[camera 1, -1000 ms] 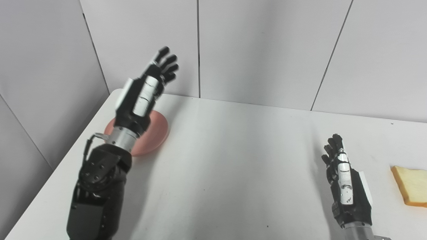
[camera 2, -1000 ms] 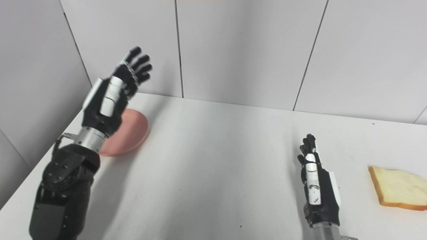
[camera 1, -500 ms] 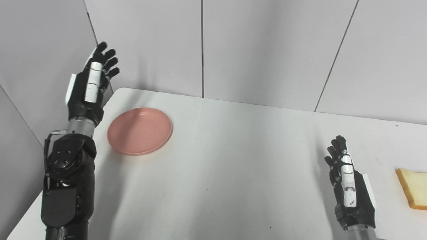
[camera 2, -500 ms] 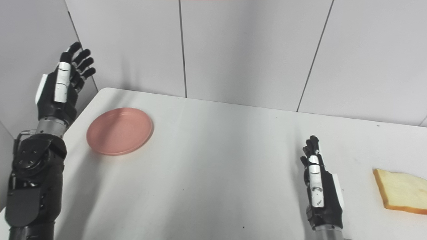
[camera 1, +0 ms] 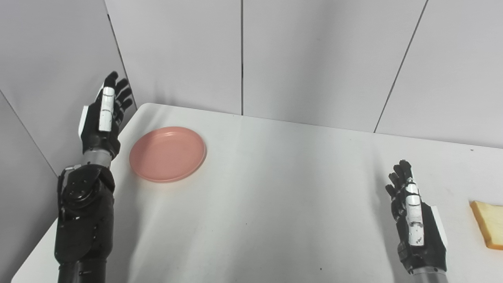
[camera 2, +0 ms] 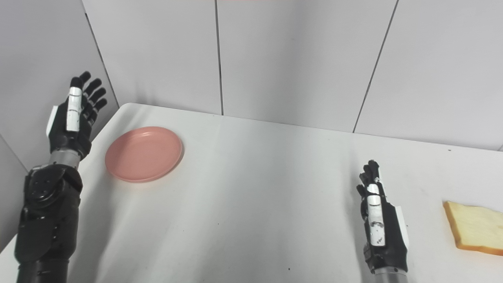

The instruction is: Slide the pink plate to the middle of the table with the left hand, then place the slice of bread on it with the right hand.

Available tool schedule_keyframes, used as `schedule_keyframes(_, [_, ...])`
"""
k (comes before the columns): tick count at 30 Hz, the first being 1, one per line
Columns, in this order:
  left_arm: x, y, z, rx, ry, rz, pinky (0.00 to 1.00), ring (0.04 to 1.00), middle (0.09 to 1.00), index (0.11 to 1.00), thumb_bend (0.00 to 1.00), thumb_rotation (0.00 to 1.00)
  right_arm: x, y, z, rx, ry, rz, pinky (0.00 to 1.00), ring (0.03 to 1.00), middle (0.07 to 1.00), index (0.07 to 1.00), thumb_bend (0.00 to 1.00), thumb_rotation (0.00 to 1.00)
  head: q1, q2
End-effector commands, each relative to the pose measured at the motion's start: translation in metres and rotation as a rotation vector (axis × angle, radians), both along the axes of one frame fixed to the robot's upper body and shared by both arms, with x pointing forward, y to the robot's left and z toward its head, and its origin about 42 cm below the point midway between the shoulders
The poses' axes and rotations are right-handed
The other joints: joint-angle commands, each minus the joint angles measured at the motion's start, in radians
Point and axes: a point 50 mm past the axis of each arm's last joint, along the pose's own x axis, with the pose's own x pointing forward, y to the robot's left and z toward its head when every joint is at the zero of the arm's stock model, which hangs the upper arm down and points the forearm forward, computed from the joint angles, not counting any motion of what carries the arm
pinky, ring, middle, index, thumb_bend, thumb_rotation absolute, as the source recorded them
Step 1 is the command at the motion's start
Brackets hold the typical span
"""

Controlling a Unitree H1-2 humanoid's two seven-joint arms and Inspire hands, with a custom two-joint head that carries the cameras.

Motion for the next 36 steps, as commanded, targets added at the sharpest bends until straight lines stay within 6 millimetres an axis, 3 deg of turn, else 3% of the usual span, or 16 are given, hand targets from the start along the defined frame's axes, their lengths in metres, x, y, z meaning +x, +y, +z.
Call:
schedule_keyframes(1, [0.006,0.011,0.026,0.024,-0.101,0.005,0.92,0.909,0.908,0.908,0.84,0.86,0.002,0.002,0.016,0.006,-0.058,0.005,1.00,1.000,1.000,1.000,0.21,1.00,-0.001,0.001])
schedule_keyframes(17, [0.018,0.033,-0.005,-0.061,-0.025,0.034,0.94,0.912,0.908,0.911,0.85,0.87,0.002,0.002,0.019,0.005,-0.050,0.008,1.00,1.000,1.000,1.000,0.21,1.00,0.001,0.010])
schedule_keyframes(26, [0.023,0.038,-0.023,-0.247,-0.016,-0.014,0.98,0.941,0.936,0.932,0.81,0.83,0.001,0.002,0.022,-0.004,-0.052,0.007,1.00,1.000,1.000,1.000,0.21,1.00,-0.002,0.027])
schedule_keyframes(36, [0.025,0.043,-0.042,-0.273,0.036,-0.013,0.97,0.943,0.943,0.943,0.81,0.83,0.001,0.001,0.023,-0.012,-0.055,0.005,1.00,1.000,1.000,1.000,0.22,1.00,-0.002,0.034])
